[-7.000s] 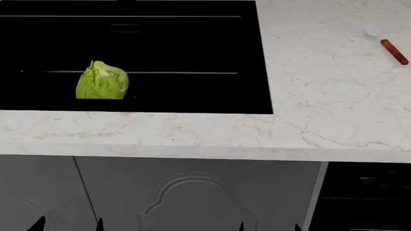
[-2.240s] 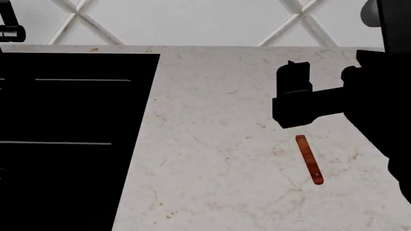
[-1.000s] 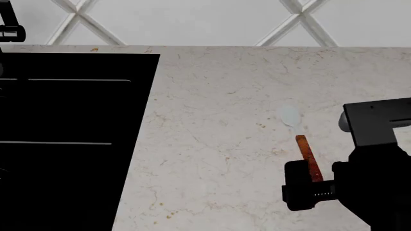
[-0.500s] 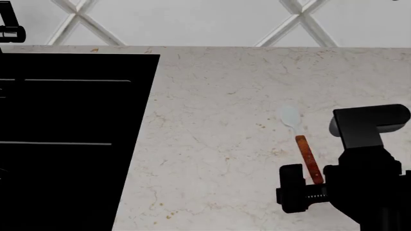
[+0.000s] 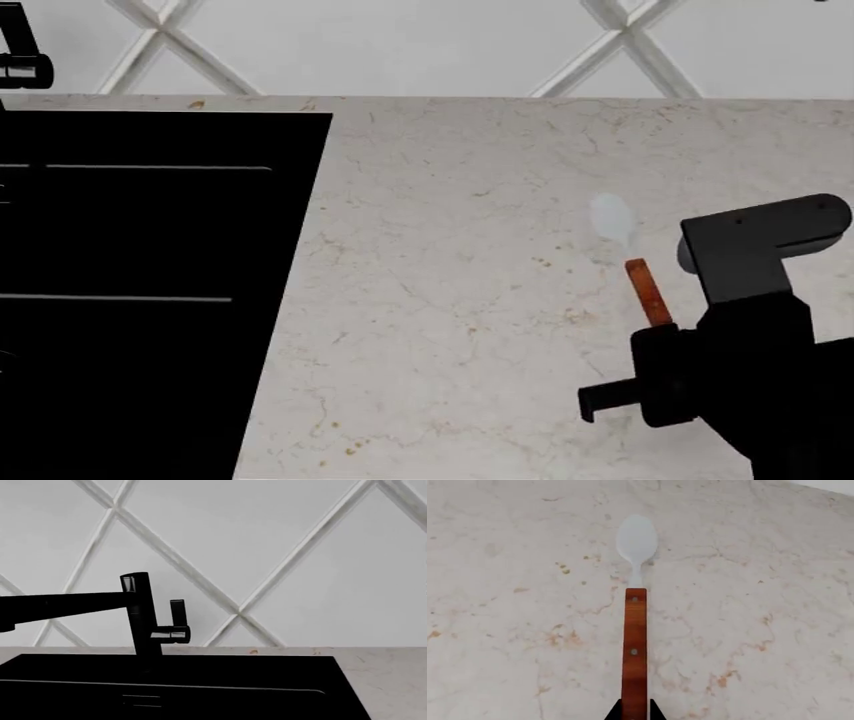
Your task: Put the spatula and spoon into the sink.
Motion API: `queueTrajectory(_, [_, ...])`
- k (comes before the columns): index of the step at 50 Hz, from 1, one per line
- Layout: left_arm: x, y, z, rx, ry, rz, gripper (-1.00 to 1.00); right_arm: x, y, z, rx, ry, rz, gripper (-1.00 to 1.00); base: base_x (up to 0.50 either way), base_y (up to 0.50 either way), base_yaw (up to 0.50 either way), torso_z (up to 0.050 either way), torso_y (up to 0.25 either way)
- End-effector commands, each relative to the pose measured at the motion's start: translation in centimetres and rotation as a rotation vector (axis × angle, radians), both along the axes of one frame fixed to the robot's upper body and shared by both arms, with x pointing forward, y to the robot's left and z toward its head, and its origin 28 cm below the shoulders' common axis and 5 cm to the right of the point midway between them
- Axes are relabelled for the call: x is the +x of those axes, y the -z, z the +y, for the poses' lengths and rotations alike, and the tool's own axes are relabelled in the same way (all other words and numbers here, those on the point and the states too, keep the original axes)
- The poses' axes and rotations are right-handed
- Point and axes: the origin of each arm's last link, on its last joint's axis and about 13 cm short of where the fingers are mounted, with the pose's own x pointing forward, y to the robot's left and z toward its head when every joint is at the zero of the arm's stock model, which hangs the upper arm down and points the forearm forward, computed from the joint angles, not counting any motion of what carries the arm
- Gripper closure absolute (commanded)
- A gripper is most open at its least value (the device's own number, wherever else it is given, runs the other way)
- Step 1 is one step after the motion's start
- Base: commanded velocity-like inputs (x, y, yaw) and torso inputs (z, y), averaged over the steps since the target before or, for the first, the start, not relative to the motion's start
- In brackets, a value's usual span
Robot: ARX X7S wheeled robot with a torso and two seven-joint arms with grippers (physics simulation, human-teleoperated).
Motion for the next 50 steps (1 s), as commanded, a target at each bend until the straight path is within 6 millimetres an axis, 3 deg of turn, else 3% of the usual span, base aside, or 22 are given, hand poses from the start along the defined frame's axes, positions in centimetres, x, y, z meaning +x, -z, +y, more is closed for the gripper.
queueTrajectory(1, [-0.1,-0.3,-0.1,0.012,0.011,-0.016,-1.00,-0.1,-3.6,0.2,-0.098,-0.022,-0.137,1.00,0.00,0.00,0.00,0.000,0.000])
queueTrajectory(8, [-0.5,-0.9,-0.5,0.120,0.078,-0.059,-1.00,-0.6,-6.5,1.2,-0.135,-0.098,-0.220,1.00,0.00,0.00,0.00,0.000,0.000])
queueTrajectory(13, [-1.0,-1.5,-1.0,0.326,0.210,-0.062,-1.00,-0.9,-8.3,1.6,-0.143,-0.140,-0.256,1.00,0.00,0.00,0.00,0.000,0.000])
queueTrajectory(24, [-0.1,-6.1,-0.4,0.710,0.341,-0.123,-1.00,-1.4,-12.0,2.4,-0.125,-0.233,-0.344,1.00,0.00,0.00,0.00,0.000,0.000])
queueTrajectory(33, [1.3,-9.8,-0.1,1.126,0.330,-0.282,-1.00,-1.1,-13.6,3.2,-0.130,-0.281,-0.381,1.00,0.00,0.00,0.00,0.000,0.000])
queueTrajectory(40, [2.0,-10.1,0.0,1.492,0.313,-0.383,-1.00,-0.6,-14.1,3.9,-0.124,-0.316,-0.398,1.00,0.00,0.00,0.00,0.000,0.000])
queueTrajectory(50, [2.1,-10.5,-0.4,1.704,0.332,-0.477,-1.00,-0.1,-14.1,4.7,-0.117,-0.369,-0.421,1.00,0.00,0.00,0.00,0.000,0.000])
